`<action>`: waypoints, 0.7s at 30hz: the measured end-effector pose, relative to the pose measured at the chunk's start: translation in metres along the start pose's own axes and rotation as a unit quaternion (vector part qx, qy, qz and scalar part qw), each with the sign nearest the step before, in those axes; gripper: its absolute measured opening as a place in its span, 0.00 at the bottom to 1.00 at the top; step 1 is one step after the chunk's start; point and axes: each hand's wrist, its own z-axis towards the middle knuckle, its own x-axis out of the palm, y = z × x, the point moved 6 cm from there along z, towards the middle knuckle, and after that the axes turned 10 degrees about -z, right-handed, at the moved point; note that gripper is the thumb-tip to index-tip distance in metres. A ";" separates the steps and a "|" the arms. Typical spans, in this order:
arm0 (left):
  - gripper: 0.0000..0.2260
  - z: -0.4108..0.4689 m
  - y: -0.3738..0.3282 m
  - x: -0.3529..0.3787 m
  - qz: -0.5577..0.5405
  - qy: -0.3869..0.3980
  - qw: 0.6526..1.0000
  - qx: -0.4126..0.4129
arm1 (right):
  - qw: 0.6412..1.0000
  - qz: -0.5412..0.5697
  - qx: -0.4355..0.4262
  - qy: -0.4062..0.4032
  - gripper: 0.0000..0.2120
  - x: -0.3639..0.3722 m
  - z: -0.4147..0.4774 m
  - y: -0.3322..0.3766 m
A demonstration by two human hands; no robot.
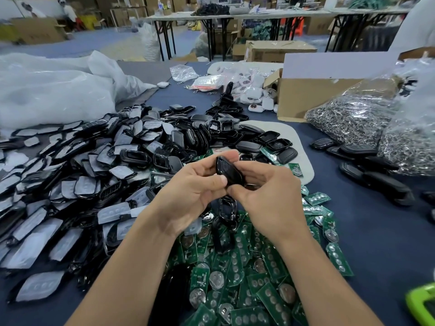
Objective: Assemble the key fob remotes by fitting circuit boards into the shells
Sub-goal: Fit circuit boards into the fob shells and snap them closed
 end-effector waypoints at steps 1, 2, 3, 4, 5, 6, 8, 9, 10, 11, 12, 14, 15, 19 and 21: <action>0.22 0.001 0.000 -0.001 0.033 -0.026 0.999 0.013 | 1.000 -0.019 -0.004 -0.011 0.24 -0.001 0.000 0.000; 0.20 0.001 0.000 -0.003 0.069 -0.064 0.995 0.032 | 0.999 -0.042 -0.005 -0.019 0.25 -0.002 -0.001 0.001; 0.17 0.001 -0.002 -0.006 0.103 -0.108 0.987 0.056 | 0.998 -0.065 -0.003 -0.022 0.28 -0.004 -0.001 0.002; 0.14 0.000 -0.004 -0.009 0.127 -0.148 0.978 0.077 | 0.996 -0.085 0.001 -0.020 0.31 -0.004 0.000 0.003; 0.11 0.000 -0.004 -0.010 0.137 -0.174 0.971 0.090 | 0.995 -0.101 0.003 -0.016 0.34 -0.004 0.000 0.003; 0.08 0.000 -0.003 -0.011 0.141 -0.188 0.967 0.095 | 0.994 -0.110 0.004 -0.015 0.35 -0.004 0.000 0.003; 0.05 0.000 -0.002 -0.011 0.148 -0.204 0.962 0.105 | 0.993 -0.113 0.009 -0.022 0.36 -0.003 -0.002 0.003; 0.05 0.000 -0.003 -0.012 0.150 -0.212 0.959 0.110 | 0.993 -0.113 0.012 -0.022 0.37 -0.002 -0.002 0.003; 0.05 0.000 -0.004 -0.012 0.147 -0.218 0.958 0.115 | 0.993 -0.113 0.016 -0.019 0.38 -0.002 -0.003 0.003; 0.06 0.000 -0.005 -0.012 0.140 -0.220 0.958 0.117 | 0.993 -0.111 0.021 -0.017 0.38 -0.001 -0.004 0.002; 0.07 0.000 -0.006 -0.013 0.131 -0.219 0.960 0.116 | 0.994 -0.106 0.024 -0.020 0.37 -0.001 -0.004 0.001; 0.08 -0.001 -0.008 -0.012 0.118 -0.213 0.964 0.111 | 0.994 -0.099 0.025 -0.027 0.34 -0.001 -0.003 -0.001; 0.09 -0.001 -0.009 -0.012 0.114 -0.211 0.964 0.111 | 0.994 -0.098 0.024 -0.028 0.35 -0.001 -0.004 -0.001; 0.11 -0.002 -0.009 -0.011 0.123 -0.213 0.960 0.137 | 0.994 -0.097 0.021 -0.033 0.25 0.001 -0.003 -0.004; 0.13 -0.004 -0.012 -0.011 0.152 -0.218 0.951 0.156 | 0.998 -0.054 0.034 -0.022 0.17 0.001 0.000 -0.008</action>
